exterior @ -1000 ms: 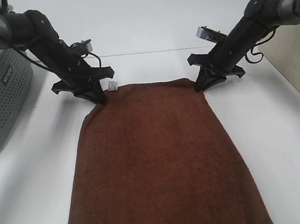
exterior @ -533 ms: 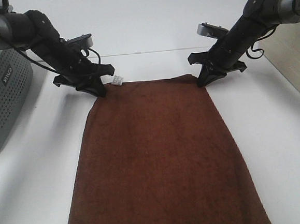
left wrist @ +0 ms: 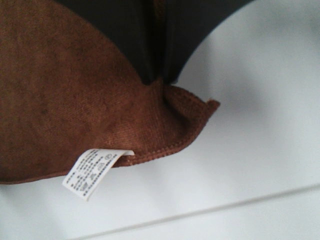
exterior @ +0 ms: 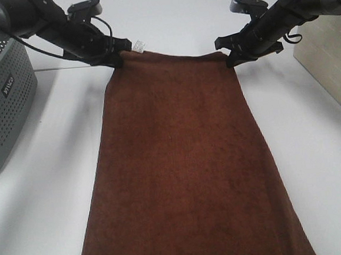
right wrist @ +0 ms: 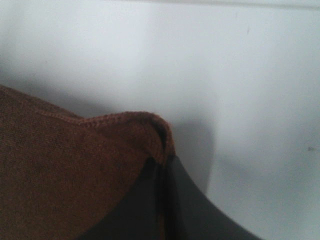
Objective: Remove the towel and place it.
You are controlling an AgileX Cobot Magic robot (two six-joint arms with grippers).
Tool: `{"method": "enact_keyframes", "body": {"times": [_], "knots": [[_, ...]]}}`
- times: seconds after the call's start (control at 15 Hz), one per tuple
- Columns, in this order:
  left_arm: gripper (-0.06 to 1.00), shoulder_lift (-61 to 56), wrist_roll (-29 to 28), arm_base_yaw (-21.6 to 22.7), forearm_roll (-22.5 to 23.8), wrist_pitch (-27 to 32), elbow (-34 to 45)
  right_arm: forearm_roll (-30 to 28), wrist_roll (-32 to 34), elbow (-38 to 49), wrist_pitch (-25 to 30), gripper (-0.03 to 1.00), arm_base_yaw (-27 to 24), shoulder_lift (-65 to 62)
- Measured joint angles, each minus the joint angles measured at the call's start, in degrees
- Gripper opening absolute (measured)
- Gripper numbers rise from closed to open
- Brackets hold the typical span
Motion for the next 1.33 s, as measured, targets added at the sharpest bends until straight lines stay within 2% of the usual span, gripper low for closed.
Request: {"method": "enact_keyframes", "body": {"times": [0.2, 0.47, 0.8, 1.13, 1.33], "knots": [[0.01, 1.8, 1.0, 0.0, -0.4, -1.4, -5.5, 3.5, -2.2, -1.3, -4.5, 0.01, 0.0, -0.1], [0.01, 2.5, 4.5, 0.0, -0.6, -7.0, -6.1, 9.5, -8.2, -1.3, -10.1, 0.01, 0.0, -0.1], [0.01, 3.5, 8.7, -0.1, -4.0, -11.2, -6.1, 9.9, -10.3, -1.3, -13.3, 0.01, 0.0, -0.1], [0.01, 5.0, 10.7, -0.8, -4.2, -13.2, -6.1, 10.1, -10.6, -1.3, -15.1, 0.01, 0.0, 0.7], [0.00, 5.6, 10.9, -0.9, -4.2, -15.0, -6.1, 12.9, -13.2, -1.3, -16.3, 0.01, 0.0, 2.6]]}}
